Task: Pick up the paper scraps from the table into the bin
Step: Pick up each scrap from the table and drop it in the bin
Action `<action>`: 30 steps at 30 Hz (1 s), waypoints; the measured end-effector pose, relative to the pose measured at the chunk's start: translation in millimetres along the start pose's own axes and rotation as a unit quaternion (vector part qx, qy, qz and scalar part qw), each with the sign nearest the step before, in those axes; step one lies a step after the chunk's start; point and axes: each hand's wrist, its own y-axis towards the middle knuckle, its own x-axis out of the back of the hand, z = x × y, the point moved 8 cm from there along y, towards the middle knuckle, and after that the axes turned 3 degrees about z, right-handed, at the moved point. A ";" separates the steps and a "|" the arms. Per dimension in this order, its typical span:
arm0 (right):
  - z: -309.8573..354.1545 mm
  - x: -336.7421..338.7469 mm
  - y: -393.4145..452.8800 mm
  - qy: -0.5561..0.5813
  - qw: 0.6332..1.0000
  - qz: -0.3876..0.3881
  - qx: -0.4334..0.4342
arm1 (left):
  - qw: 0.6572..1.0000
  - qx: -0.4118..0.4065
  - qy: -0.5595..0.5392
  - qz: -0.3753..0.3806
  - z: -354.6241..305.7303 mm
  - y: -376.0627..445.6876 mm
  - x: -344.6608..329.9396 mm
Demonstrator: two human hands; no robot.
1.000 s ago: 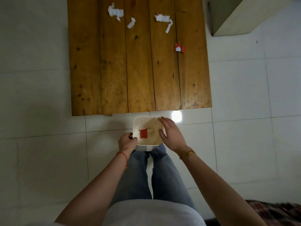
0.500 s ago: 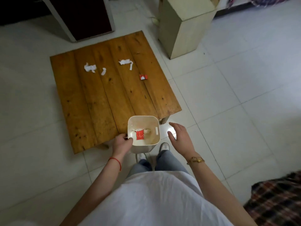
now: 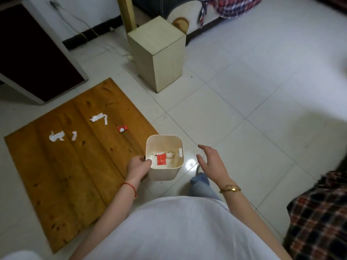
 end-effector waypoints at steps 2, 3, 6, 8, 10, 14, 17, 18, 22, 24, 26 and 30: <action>-13.8 33.5 27.2 -0.008 1.000 0.001 0.009 | 1.000 0.001 -0.011 0.006 -32.2 14.7 -25.0; -20.9 53.0 42.8 -0.013 1.000 0.000 0.015 | 1.000 0.002 -0.014 0.009 -48.3 21.4 -37.5; -40.5 112.9 89.6 -0.028 0.999 -0.008 0.027 | 1.000 0.014 -0.022 0.003 -94.4 40.6 -70.6; -50.0 144.6 120.0 -0.037 0.999 -0.008 0.038 | 0.998 0.023 -0.054 0.002 -123.8 51.2 -90.7; -56.0 167.0 148.5 -0.044 0.998 -0.004 0.047 | 0.997 0.027 -0.077 -0.003 -150.9 59.9 -106.7; -55.5 189.1 203.5 -0.049 0.996 0.017 0.071 | 0.992 0.041 -0.119 -0.019 -189.3 82.1 -118.5; -43.4 192.8 247.9 -0.059 0.992 0.041 0.100 | 0.990 0.052 -0.124 -0.039 -207.3 103.8 -113.5; -37.5 192.2 263.8 -0.063 0.991 0.049 0.112 | 0.989 0.057 -0.123 -0.050 -212.0 112.2 -110.0; -5.7 185.6 335.9 -0.076 0.982 0.076 0.158 | 0.982 0.078 -0.146 -0.087 -229.1 150.8 -91.6; 16.7 179.7 375.9 -0.081 0.977 0.086 0.180 | 0.978 0.089 -0.161 -0.097 -237.9 173.3 -79.2; 44.7 171.9 416.3 -0.087 0.970 0.099 0.203 | 0.974 0.095 -0.176 -0.107 -248.2 196.8 -64.0; 115.1 147.6 490.8 -0.109 0.949 0.141 0.259 | 0.964 0.106 -0.199 -0.138 -269.1 239.0 -24.7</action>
